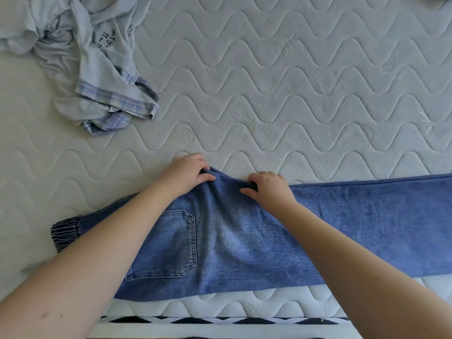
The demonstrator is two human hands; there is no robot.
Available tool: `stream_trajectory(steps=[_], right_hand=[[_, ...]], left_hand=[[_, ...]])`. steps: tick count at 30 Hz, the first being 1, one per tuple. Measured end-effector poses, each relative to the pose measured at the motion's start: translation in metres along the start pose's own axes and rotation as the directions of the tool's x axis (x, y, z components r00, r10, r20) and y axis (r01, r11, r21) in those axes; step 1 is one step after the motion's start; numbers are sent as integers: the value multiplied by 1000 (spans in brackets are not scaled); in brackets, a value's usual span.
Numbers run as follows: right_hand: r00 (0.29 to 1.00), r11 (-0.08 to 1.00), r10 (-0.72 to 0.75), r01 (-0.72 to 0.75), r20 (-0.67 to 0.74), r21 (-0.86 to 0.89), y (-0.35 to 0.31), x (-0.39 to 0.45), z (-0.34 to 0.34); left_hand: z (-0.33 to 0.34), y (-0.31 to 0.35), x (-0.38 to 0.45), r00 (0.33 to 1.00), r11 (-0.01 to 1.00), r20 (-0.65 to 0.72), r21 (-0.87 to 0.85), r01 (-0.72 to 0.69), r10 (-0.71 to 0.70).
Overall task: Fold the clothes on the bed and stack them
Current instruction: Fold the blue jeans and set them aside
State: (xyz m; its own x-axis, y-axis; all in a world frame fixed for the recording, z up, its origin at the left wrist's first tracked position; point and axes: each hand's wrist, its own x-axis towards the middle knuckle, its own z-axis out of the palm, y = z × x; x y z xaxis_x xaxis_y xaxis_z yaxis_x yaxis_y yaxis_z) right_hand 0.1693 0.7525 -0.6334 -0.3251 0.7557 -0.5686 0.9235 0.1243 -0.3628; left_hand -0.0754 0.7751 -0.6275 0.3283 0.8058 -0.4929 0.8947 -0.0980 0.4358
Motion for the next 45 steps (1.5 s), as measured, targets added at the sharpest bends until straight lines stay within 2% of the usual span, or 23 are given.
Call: stream_trajectory(steps=[4,6,9,11,13,15,18,20,23,26,30,34,36,38,42,45], right_hand=[[999,998,-3,6,55,-63,-3,2,0],[1000,999,4,-3,19,-53,-3,0,3],[996,993,72,-67,-49,98,-6,-5,6],[994,987,94,-87,-48,134,-7,-6,7],[995,993,78,-71,-70,92,-7,-7,8],[989,996,48,-36,-141,81,-7,-11,12],[941,992,-66,99,-331,83,-8,-28,23],[888,988,-137,155,-438,4,-5,-42,33],[911,980,-171,119,-377,-158,8,-66,52],[947,971,-137,70,-291,-229,25,-89,70],[969,976,-34,-20,-245,-216,37,-103,82],[942,986,94,-132,-323,-98,21,-103,86],[926,993,81,-107,-370,-52,3,-100,85],[923,999,5,-19,-384,-31,-18,-94,85],[948,994,-112,111,-297,-18,-56,-73,90],[965,995,-93,79,-243,-67,-56,-64,98]], left_hand=[[4,5,-4,993,995,-113,-94,26,-37],[3,7,-8,986,990,-164,-142,7,-30],[-1,10,-16,985,965,-160,-260,15,-59],[-4,11,-25,992,952,-111,-303,30,-67],[-2,11,-37,998,968,-47,-250,20,-33],[2,14,-52,999,983,-45,-184,-7,-2],[13,25,-79,971,987,-209,-84,-138,118],[26,32,-95,928,978,-309,56,-200,207],[54,35,-116,899,966,-371,198,-167,232],[88,35,-134,923,956,-335,279,-94,189],[120,42,-143,967,948,-243,319,10,72],[132,44,-143,985,928,-169,370,49,16],[131,43,-139,985,932,-169,361,46,17],[130,39,-136,982,936,-181,351,23,44],[130,21,-136,980,932,-187,363,2,71],[130,3,-142,982,924,-185,381,41,33]])
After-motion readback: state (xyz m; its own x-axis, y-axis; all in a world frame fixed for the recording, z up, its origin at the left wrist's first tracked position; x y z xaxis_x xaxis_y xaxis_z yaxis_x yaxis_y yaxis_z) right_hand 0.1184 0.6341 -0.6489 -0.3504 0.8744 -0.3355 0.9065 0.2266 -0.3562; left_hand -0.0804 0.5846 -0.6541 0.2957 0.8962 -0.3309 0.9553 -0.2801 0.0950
